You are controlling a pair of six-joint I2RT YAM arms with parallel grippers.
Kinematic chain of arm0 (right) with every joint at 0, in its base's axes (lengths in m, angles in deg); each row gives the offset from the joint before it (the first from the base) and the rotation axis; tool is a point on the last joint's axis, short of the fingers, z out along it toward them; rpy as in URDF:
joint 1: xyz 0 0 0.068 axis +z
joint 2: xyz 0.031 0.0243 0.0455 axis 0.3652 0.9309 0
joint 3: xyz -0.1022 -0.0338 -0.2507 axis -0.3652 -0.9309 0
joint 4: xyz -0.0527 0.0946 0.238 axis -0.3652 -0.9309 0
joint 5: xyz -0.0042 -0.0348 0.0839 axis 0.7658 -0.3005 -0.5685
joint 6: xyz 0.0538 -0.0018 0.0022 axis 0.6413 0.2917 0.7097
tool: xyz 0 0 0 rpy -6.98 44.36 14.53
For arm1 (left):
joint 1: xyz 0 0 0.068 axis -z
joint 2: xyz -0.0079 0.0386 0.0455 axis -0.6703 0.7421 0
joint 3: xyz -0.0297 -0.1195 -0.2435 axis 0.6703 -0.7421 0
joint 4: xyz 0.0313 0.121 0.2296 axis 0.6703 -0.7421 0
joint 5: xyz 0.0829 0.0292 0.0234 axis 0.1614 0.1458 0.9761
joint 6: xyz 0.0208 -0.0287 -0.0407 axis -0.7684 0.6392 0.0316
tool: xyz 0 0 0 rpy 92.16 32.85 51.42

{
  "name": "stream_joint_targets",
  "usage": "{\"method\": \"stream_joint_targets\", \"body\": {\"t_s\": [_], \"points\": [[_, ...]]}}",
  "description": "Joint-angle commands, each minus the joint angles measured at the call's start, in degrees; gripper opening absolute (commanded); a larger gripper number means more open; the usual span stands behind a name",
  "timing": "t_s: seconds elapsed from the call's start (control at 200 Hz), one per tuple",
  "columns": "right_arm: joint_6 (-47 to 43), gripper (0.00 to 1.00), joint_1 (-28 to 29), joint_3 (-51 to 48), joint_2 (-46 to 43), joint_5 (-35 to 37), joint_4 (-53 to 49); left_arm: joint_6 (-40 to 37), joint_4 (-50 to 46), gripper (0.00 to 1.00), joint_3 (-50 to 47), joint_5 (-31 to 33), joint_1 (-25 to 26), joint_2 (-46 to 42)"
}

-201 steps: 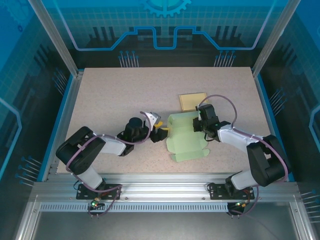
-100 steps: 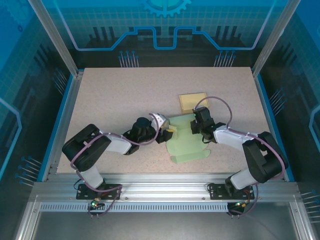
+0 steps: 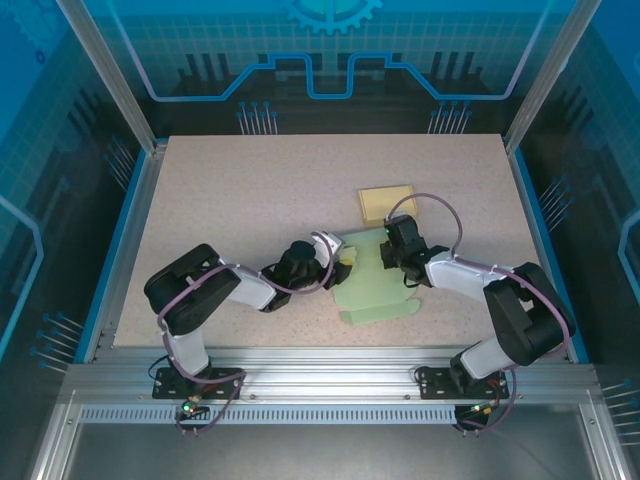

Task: Fold the paper box

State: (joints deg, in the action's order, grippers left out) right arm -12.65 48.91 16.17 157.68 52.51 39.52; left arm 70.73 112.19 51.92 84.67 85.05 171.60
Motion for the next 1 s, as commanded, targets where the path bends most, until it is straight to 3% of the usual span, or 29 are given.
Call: {"method": "stream_joint_targets", "body": {"t_s": [0.0,0.125,0.31,0.51,0.81,0.991], "points": [[1.08,0.0,1.43,-0.63,0.09,1.33,1.82,2.28,0.99,0.56,1.93,7.41,1.0,1.17],[2.27,0.0,2.12,-1.07,0.09,1.68,1.87,3.89,1.37,0.5,2.5,11.9,1.76,1.85],[4.71,0.0,4.07,-1.47,1.23,3.34,1.7,5.64,0.93,0.29,4.68,21.69,3.53,3.31],[7.18,0.0,7.14,-1.29,1.59,6.36,1.05,10.25,-1.53,0.17,5.86,30.5,4.66,4.38],[15.33,0.0,12.64,1.76,3.37,12.72,-4.08,22.04,-13.24,0.09,9.77,41.54,4.69,5.65],[23.98,0.0,16.64,7.49,7.92,18.55,-12.53,29.0,-21.92,0.08,12.79,48.55,4.63,6.83]]}}
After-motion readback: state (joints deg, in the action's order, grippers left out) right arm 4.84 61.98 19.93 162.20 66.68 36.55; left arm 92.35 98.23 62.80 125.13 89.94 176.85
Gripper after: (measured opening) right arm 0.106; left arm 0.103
